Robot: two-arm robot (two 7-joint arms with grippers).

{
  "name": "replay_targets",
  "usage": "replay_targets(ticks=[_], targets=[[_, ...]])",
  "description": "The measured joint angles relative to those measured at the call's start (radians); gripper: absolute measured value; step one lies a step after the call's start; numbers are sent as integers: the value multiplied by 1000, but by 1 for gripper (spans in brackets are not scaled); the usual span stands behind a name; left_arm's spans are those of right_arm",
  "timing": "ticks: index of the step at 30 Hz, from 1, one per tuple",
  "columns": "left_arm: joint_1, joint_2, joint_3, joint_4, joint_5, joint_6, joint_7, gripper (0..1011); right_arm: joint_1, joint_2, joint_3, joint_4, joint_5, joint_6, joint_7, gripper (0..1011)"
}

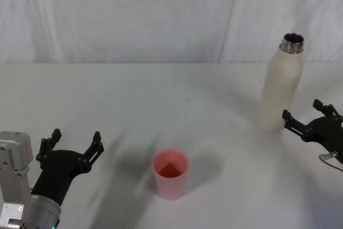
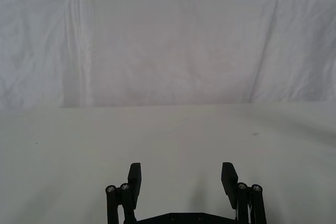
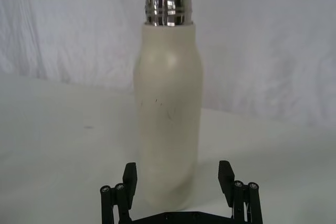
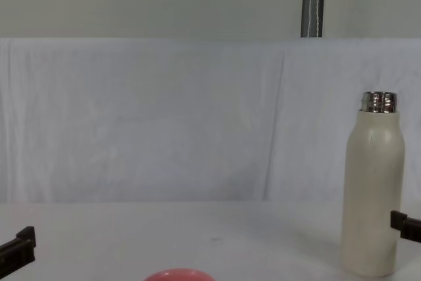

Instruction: Grasp the thermos with one hand and pour water into the cup lid.

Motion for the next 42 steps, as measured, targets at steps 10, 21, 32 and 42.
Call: replay_targets(ticks=[10,21,32,42], targets=[[0,0,0,0,0,0,0,1001,-74,7,30,-95,-32,-66,-35,1000],[0,0,0,0,0,0,0,1001,-142,-15,71,-154,-30,-120,-44,1000],[0,0,0,0,0,0,0,1001,-188,-23,87,-194,-21,-149,-20,1000],[0,0,0,0,0,0,0,1001,-216,-17,82,-215,-24,-170,1,1000]])
